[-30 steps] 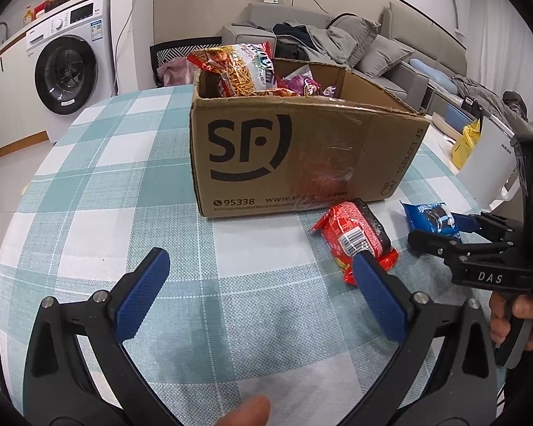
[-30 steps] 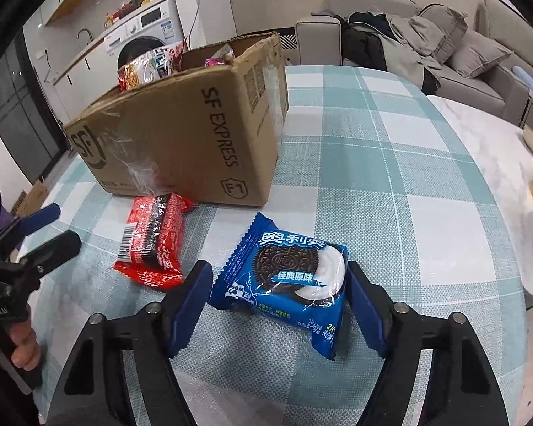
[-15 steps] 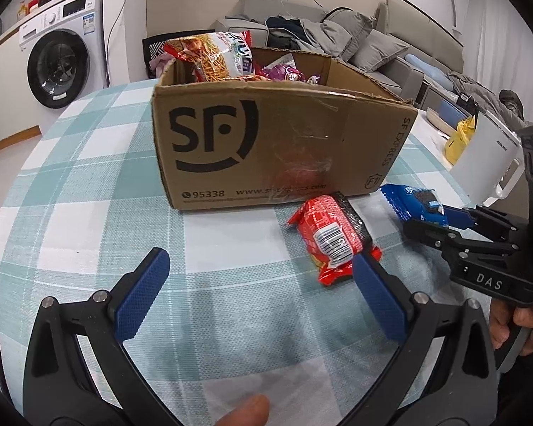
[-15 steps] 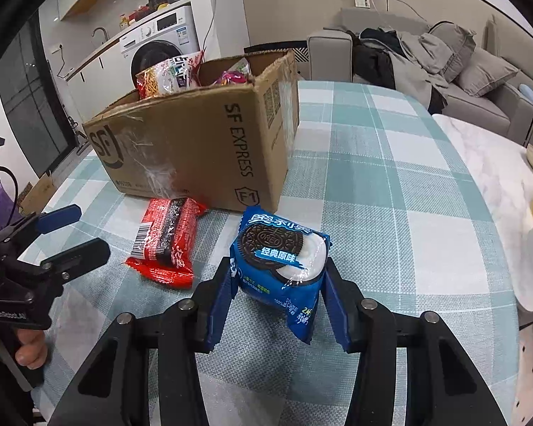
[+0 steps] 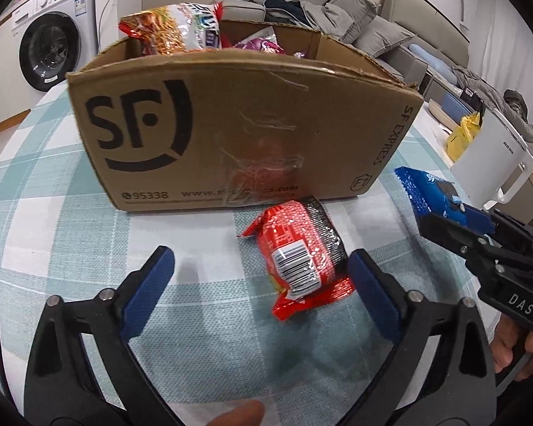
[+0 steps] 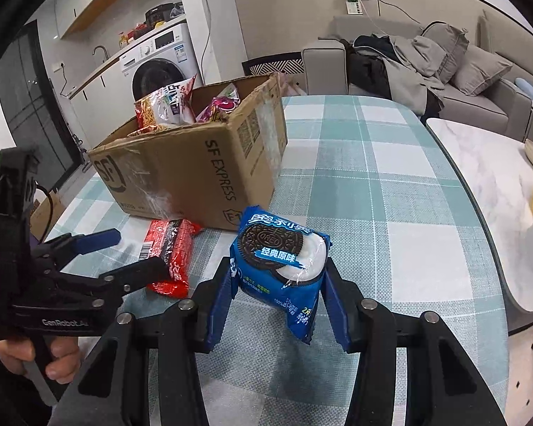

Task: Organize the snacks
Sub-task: 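Grasp the blue Oreo pack with the right tool while the left tool grasps the red pack, then lift both held packs and carry them over the cardboard box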

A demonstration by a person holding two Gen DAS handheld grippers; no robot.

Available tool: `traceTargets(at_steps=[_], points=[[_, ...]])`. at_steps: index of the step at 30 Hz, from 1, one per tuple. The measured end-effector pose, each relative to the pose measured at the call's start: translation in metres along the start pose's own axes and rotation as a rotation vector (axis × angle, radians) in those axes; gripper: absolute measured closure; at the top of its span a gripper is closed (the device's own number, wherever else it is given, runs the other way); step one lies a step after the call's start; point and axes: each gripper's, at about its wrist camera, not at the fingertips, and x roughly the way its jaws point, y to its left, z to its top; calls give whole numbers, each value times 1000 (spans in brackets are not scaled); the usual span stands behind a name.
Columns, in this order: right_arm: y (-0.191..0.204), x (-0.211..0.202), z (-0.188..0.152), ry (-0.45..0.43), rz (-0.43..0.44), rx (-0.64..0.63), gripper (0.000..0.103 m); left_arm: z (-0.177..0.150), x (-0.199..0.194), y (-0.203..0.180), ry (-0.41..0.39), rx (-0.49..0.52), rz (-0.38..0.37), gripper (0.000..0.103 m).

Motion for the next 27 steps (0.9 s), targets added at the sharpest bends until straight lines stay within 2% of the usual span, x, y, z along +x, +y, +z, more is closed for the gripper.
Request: traceTargets(at_steps=[4,6,7,8,11,14,19,27], points=[[-4,-1,0,-1,7,13,55,5,7,-8,15,3,-35,21],[-5,-1,0,-1,6,15,55,8,11,-14,26,3,-51,33],[-5,-2,0,-2,7,15,55,9,13,-17,29,9,-57,36],[-4,-2,0,-2,9,15,55,10,15,-21,31,22,-59,44],[-4,-3,1,-6,12,12,55,10,15,-32,19,47,-61,57],[-2,-5,1,-10,16,10,55,8,11,-40,5,83,-61,61],[0,-7,2,-17,21,7,55,4,5,-48,-13,95,-58,61],[7,-18,5,-44,45,-1,55,-4,-24,-40,-55,98,-49,61]])
